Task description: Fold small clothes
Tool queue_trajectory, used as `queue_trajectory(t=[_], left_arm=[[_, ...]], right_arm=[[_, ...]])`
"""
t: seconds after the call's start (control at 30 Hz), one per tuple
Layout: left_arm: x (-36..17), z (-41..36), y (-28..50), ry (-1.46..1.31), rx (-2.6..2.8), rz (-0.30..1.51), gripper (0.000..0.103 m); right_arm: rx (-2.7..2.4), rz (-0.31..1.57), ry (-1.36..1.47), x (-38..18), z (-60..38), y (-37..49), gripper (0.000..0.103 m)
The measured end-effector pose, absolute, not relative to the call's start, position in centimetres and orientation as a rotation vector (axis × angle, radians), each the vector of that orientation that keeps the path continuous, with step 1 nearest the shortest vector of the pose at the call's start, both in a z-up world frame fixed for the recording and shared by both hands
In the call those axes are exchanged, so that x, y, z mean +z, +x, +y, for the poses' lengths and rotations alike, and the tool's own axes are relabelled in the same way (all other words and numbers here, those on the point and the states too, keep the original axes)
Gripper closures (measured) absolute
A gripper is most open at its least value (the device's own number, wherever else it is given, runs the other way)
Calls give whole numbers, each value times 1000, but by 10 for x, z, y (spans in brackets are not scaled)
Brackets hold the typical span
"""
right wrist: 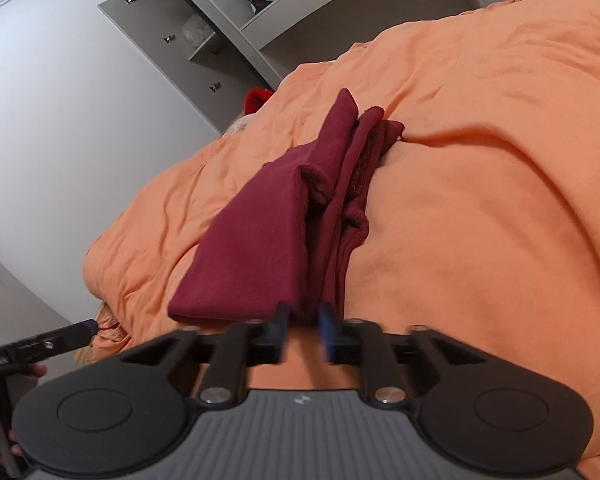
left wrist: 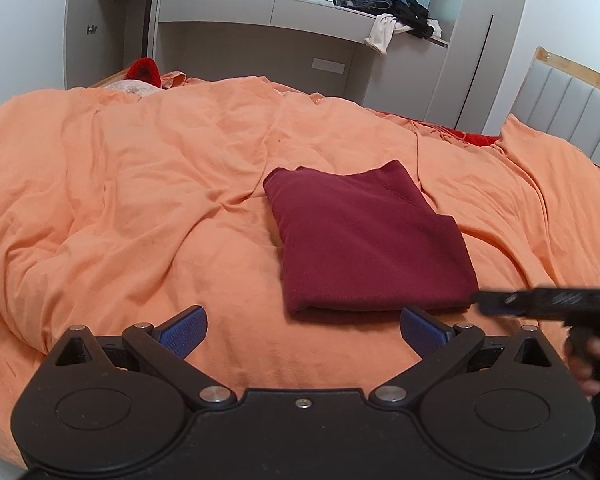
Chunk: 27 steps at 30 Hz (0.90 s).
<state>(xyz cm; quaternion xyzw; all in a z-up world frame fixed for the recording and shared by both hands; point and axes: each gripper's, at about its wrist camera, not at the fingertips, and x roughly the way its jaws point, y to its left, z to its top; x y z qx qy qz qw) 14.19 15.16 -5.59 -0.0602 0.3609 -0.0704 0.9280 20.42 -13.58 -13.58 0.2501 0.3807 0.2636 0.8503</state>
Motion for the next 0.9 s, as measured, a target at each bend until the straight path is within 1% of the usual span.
queue_trajectory(t=[0.03, 0.1, 0.23, 0.3, 0.4, 0.47, 0.57, 0.6, 0.67, 0.7, 0.73, 0.83, 0.9], left_arm=[[-55, 152, 142, -125, -142, 737, 0], [-55, 152, 142, -136, -145, 736, 0], [-54, 147, 145, -148, -160, 733, 0], [-52, 143, 144, -136, -167, 731, 0], [-50, 140, 142, -110, -167, 724, 0], [-50, 141, 141, -105, -156, 727, 0], [-52, 144, 140, -111, -153, 731, 0], [-53, 146, 141, -113, -149, 733, 0], [-55, 148, 143, -115, -141, 738, 0], [-56, 150, 144, -116, -139, 740, 0], [-57, 151, 145, -119, -135, 743, 0], [-59, 156, 148, -133, -128, 742, 0], [-61, 157, 151, -147, -128, 744, 0]], right_arm=[[542, 768, 527, -128, -141, 203, 41], [520, 719, 492, -111, -150, 209, 41], [464, 682, 384, -85, -148, 254, 48], [457, 703, 377, -85, -139, 284, 51], [463, 704, 315, -89, -116, 320, 53], [439, 686, 279, -93, -104, 339, 53], [414, 738, 293, -107, -93, 368, 53], [412, 751, 293, -110, -90, 374, 56], [428, 744, 285, -113, -84, 378, 67], [443, 741, 286, -113, -83, 378, 80], [456, 737, 292, -111, -83, 378, 88], [497, 706, 399, -105, -100, 379, 93], [484, 699, 476, -109, -116, 380, 93]])
